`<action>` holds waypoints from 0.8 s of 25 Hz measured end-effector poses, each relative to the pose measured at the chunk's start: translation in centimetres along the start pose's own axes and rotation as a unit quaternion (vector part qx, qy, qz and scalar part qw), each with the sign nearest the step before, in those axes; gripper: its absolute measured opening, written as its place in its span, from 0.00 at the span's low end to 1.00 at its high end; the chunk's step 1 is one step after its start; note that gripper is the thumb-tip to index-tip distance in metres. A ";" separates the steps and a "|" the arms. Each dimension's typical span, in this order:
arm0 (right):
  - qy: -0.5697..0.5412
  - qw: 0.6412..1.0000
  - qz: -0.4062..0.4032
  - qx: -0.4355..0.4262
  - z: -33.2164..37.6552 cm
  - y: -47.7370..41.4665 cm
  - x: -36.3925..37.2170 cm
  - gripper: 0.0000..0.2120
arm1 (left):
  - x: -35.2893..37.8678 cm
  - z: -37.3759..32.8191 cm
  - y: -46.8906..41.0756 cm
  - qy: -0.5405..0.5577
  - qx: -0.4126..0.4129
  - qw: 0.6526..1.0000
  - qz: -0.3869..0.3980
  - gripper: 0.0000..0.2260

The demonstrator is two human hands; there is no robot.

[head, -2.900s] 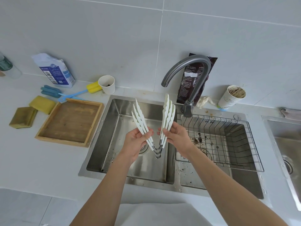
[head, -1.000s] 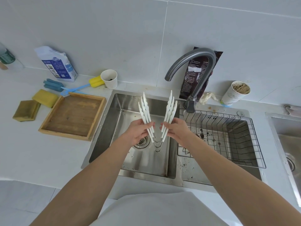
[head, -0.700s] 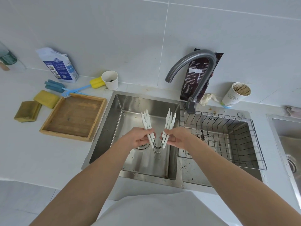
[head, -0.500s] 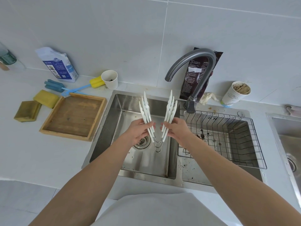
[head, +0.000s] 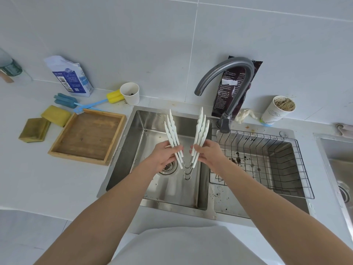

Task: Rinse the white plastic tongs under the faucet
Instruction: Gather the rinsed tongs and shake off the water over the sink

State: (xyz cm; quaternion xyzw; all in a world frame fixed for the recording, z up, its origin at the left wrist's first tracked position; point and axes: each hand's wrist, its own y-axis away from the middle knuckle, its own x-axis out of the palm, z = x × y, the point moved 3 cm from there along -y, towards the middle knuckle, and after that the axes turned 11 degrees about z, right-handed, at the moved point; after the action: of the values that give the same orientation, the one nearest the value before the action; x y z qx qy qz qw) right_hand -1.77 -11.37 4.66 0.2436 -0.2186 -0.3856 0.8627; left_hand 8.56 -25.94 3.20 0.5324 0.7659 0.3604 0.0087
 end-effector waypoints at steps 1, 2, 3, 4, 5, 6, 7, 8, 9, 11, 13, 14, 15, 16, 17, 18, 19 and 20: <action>0.004 1.000 0.001 0.017 0.0 -0.1 -0.1 0.10 | 0.0 0.1 0.0 0.000 -0.012 1.000 -0.001 0.06; 0.000 0.998 0.002 0.058 -0.3 -0.1 -0.2 0.09 | -0.1 0.4 0.0 -0.004 -0.040 0.999 0.001 0.07; -0.008 0.994 0.011 0.110 -0.7 0.1 -0.3 0.09 | -0.3 0.8 0.1 -0.010 -0.075 0.997 0.005 0.09; -0.015 0.988 0.022 0.151 -1.0 0.4 -0.3 0.10 | -0.4 1.2 0.3 -0.018 -0.105 0.994 0.009 0.12; -0.020 0.984 0.032 0.174 -1.3 0.7 -0.3 0.10 | -0.6 1.5 0.5 -0.024 -0.124 0.992 0.013 0.14; -0.025 0.983 0.037 0.177 -1.6 0.8 -0.3 0.10 | -0.7 1.7 0.7 -0.026 -0.128 0.991 0.015 0.15; -0.031 0.985 0.038 0.167 -1.7 0.7 -0.2 0.10 | -0.7 1.7 0.8 -0.022 -0.121 0.992 0.014 0.15; -0.034 0.987 0.038 0.149 -1.8 0.7 -0.1 0.10 | -0.7 1.6 0.9 -0.016 -0.109 0.994 0.008 0.14; -0.032 0.990 0.039 0.131 -1.7 0.6 0.0 0.09 | -0.7 1.4 1.2 -0.009 -0.095 0.995 0.003 0.14; -0.024 0.994 0.049 0.095 -1.4 0.5 0.2 0.09 | -0.6 1.2 1.6 0.011 -0.062 0.998 -0.003 0.14; -0.015 0.995 0.066 0.070 -1.0 0.6 0.3 0.08 | -0.6 0.8 2.1 0.032 -0.035 0.999 -0.004 0.15; -0.007 0.996 0.073 0.056 -0.7 0.6 0.2 0.07 | -0.6 0.6 2.3 0.040 -0.025 0.999 -0.005 0.14; 0.001 0.996 0.079 0.042 -0.5 0.7 0.3 0.07 | -0.7 0.5 2.5 0.048 -0.018 0.999 -0.006 0.14; 0.010 0.996 0.085 0.029 -0.3 0.8 0.5 0.07 | -0.6 0.5 2.8 0.052 -0.012 0.999 -0.006 0.13; 0.019 0.996 0.090 0.017 -0.2 0.9 0.7 0.08 | -0.6 0.4 2.9 0.053 -0.007 0.999 -0.007 0.13; 0.028 0.995 0.095 0.006 -0.1 0.9 0.8 0.09 | -0.6 0.3 3.1 0.052 -0.002 0.999 -0.011 0.13; 0.039 0.994 0.099 -0.005 0.0 0.9 0.9 0.11 | -0.5 0.3 3.3 0.051 0.004 0.999 -0.016 0.13; 0.050 0.993 0.105 -0.015 0.1 0.8 1.0 0.11 | -0.5 0.2 3.4 0.052 0.011 0.998 -0.023 0.13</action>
State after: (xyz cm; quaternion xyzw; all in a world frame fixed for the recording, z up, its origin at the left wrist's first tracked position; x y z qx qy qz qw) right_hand -0.74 -11.68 5.43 0.2258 -0.1938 -0.2837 0.9116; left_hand 11.66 -25.66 4.78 0.4953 0.7812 0.3789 -0.0292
